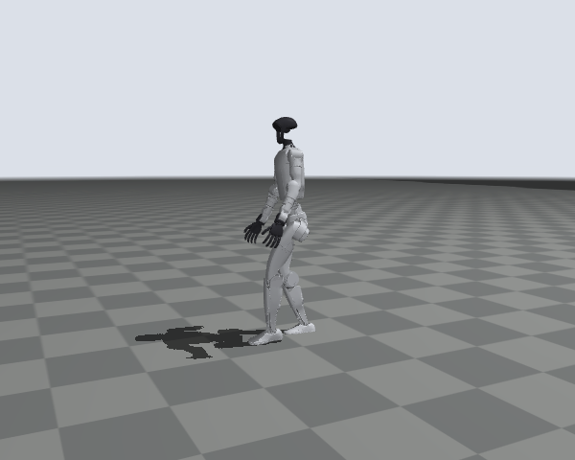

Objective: Walk

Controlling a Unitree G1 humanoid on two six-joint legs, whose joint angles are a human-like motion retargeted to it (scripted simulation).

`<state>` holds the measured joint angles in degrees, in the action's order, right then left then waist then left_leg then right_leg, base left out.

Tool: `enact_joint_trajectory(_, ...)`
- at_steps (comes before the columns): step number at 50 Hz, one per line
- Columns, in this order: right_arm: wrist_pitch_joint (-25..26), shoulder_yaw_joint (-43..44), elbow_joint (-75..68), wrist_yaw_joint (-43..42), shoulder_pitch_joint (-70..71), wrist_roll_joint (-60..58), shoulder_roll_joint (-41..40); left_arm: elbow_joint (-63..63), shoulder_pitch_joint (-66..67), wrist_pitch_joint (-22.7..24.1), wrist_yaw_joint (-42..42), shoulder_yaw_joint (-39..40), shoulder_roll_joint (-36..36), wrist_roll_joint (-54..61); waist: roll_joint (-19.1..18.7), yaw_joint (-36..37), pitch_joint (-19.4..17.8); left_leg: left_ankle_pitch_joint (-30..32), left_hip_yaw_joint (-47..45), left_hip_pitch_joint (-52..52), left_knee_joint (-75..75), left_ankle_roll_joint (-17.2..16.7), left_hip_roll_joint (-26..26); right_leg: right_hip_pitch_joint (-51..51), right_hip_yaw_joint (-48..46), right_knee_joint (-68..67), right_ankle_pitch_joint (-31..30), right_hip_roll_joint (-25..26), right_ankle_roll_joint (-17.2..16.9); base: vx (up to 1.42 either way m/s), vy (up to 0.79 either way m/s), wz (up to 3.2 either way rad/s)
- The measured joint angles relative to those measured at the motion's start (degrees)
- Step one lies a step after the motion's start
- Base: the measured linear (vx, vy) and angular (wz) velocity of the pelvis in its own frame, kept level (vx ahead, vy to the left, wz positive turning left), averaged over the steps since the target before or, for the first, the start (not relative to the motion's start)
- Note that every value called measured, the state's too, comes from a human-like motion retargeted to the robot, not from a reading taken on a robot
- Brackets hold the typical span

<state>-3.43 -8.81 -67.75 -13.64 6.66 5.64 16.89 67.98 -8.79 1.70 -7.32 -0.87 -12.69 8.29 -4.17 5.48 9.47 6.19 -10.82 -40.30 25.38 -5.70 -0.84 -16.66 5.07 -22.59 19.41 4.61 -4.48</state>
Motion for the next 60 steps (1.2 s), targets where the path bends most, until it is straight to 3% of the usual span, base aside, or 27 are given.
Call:
enact_joint_trajectory(11,0.95,-3.1,-1.9,2.98,-1.4,-2.24,-1.71,-1.55,0.6,-0.8,0.48,-2.35,0.48,-1.52,2.04,0.93,-1.73,-6.79,-1.32,-0.11,3.75,1.7,0.2,0.77,-1.43,-2.54,3.06,-1.04,0.36,0.06,0.06,0.18)
enact_joint_trajectory(28,0.86,-4.9,-1.24,2.79,0.42,-3.95,-1.55,1.17,3.09,-0.22,0.2,-3.91,0.67,-0.74,5.7,1.94,-3.11,-22.83,-2.53,1.11,13.76,7.09,4.2,3.18,-0.77,-12.71,11.29,-4.39,0.55,0.17,0.11,0.18)
enact_joint_trajectory(33,0.52,-4.74,-0.86,2.08,0.71,-4.3,-1.19,1.35,3.67,0.25,-0.24,-4.3,0.63,-0.88,6.56,2.39,-3.19,-26.74,-3.54,2.84,15.53,8.26,5.48,3.33,-7.94,-18.53,11.6,-8.13,0.05,0.22,0.14,0.04)
enact_joint_trajectory(38,0.34,-4.59,-0.79,1.93,0.82,-4.58,-0.82,1.61,4.15,0.6,-0.57,-5.29,0.9,-1.48,8.09,0.74,-3.89,-29.68,-3.9,5.69,15.46,9.91,9.46,1.47,-6.64,-29.43,8.59,-11.36,-3.6,0.22,0.15,0.38)
enact_joint_trajectory(42,0.37,-4.71,-0.67,2.41,1.33,-4.65,-0.65,1.74,4.05,0.74,-0.64,-6.22,0.94,-2.52,8.66,-0.25,-4.75,-32.27,-4.56,8.03,15.03,11.27,11.2,-2.54,-9.75,-42.55,8.45,-18.61,-1.32,0.21,0.13,0.13)
enact_joint_trajectory(48,0.47,-4.44,-0.67,3.37,2.51,-4.93,-0.86,2.01,2.56,0.39,-0.62,-8.16,0.93,-4.91,8.36,-2.81,-6.55,-34.61,-4.09,11.65,14.08,12.34,13.4,-10.32,-9.21,-54.91,7.0,-23.15,-0.2,0.18,0.08,0.24)
enact_joint_trajectory(55,1.05,-4.97,-0.97,3.83,2.61,-6.12,-1.33,2.15,0.57,-0.29,-0.67,-10.19,1.14,-6.94,5.89,-4.7,-8.36,-37.36,-2.47,15.86,14.69,11.69,12.42,-17.51,-10.23,-49.67,9.98,-23.52,2.24,0.14,0.02,0.23)
enact_joint_trajectory(60,1.79,-5.71,-1.52,3.96,2.0,-7.26,-1.69,1.8,-0.51,-0.07,-0.3,-11.4,1.13,-7.33,4.29,-5.06,-9.25,-39.28,-0.8,18.36,15.08,10.93,11.11,-20.16,-10.13,-37.41,8.4,-20.33,1.48,0.14,-0.01,0.2)
